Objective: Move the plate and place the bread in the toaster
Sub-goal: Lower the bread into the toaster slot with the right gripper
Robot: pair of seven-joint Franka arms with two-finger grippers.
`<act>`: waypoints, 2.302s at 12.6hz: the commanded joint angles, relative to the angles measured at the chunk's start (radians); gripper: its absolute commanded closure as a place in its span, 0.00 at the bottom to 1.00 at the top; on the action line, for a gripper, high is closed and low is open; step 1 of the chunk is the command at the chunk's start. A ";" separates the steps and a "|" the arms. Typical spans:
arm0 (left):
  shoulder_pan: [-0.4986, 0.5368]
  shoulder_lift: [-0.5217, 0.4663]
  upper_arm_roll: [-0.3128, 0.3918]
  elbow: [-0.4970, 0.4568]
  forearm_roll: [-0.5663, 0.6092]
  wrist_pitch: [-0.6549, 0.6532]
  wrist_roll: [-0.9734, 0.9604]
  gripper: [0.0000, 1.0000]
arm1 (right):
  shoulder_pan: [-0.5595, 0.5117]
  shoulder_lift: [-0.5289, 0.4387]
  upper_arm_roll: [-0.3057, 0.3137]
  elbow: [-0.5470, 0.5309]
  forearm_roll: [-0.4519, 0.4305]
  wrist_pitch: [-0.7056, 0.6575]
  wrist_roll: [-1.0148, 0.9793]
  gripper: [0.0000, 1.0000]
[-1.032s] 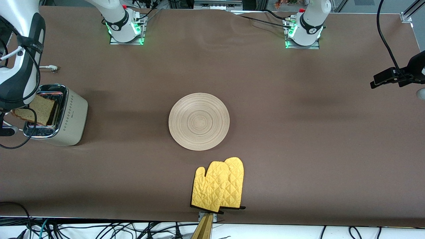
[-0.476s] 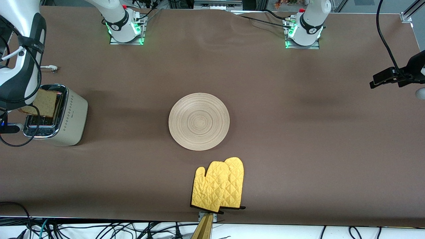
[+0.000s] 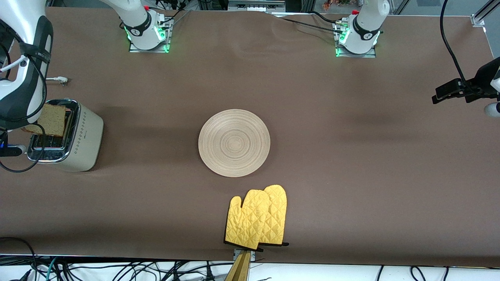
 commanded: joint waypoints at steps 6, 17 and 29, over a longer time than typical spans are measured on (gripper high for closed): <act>-0.018 0.014 -0.001 0.036 0.014 -0.025 0.015 0.00 | -0.023 0.027 -0.001 -0.036 0.047 0.098 -0.014 1.00; -0.018 0.014 -0.001 0.036 0.013 -0.026 0.017 0.00 | -0.012 0.120 0.001 -0.036 0.208 0.149 0.004 1.00; -0.018 0.014 -0.001 0.036 0.013 -0.026 0.017 0.00 | -0.019 0.134 -0.006 0.022 0.256 0.184 -0.005 0.00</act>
